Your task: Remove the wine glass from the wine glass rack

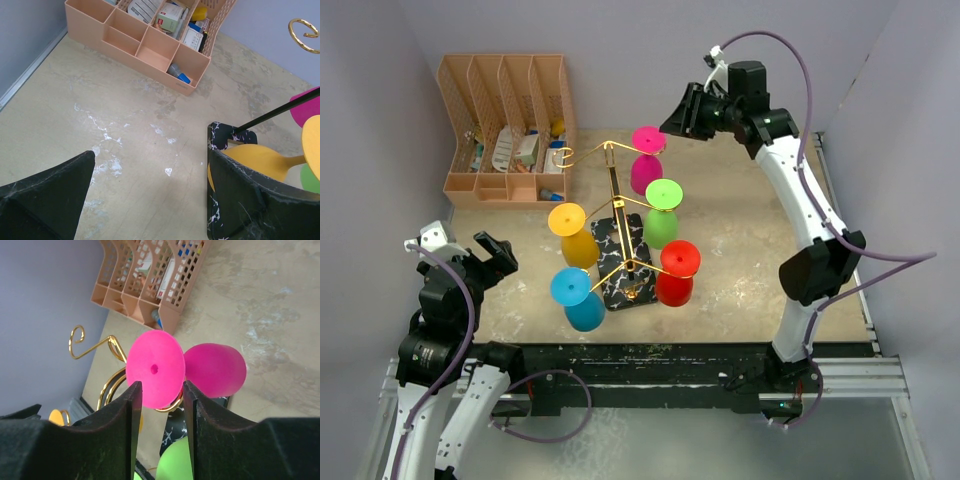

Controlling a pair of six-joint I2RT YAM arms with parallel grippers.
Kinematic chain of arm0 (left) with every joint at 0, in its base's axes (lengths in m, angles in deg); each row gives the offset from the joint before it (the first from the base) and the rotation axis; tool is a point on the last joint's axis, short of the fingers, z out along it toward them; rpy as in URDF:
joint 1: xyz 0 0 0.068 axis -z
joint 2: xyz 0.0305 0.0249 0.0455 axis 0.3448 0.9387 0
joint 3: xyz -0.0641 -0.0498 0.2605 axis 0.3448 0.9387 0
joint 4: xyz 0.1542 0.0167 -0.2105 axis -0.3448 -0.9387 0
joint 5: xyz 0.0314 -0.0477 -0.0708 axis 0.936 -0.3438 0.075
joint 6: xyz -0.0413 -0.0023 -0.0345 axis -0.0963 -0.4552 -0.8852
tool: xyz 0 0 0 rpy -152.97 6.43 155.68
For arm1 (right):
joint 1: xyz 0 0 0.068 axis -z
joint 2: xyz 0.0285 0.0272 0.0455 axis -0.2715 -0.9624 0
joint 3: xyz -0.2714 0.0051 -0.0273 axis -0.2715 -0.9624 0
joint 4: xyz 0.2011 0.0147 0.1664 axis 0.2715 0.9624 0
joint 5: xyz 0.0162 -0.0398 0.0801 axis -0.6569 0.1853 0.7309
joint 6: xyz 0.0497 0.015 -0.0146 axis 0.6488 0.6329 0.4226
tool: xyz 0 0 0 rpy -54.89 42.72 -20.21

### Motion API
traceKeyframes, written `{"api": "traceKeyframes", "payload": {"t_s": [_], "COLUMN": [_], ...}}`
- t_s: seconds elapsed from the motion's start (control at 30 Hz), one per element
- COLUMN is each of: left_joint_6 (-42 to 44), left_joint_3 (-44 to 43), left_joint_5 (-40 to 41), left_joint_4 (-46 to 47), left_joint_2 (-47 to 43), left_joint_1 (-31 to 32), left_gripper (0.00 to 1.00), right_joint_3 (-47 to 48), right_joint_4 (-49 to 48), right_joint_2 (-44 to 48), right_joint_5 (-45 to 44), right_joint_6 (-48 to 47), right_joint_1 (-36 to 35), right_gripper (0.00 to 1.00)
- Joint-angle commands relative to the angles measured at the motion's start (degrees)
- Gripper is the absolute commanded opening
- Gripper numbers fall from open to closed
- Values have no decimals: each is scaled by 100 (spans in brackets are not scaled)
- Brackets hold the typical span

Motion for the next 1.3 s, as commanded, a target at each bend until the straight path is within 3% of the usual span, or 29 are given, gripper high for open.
{"api": "traceKeyframes", "payload": {"t_s": [0.0,0.63,1.27], "left_joint_6": [-1,-12,-15], "left_joint_3": [-130,-132,-137], "left_joint_5": [14,35,38], "left_joint_4": [160,143,149], "left_joint_2": [53,46,48], "left_joint_1": [36,36,36], "left_gripper": [99,99,99], "right_joint_3": [174,336,471], "right_joint_4": [-8,-52,-116], "right_joint_2": [338,-196,-251], "right_joint_5": [-429,154,146], "right_joint_6": [-62,-106,-158], "right_joint_1": [-22,-44,-142], "right_gripper": [42,38,36]}}
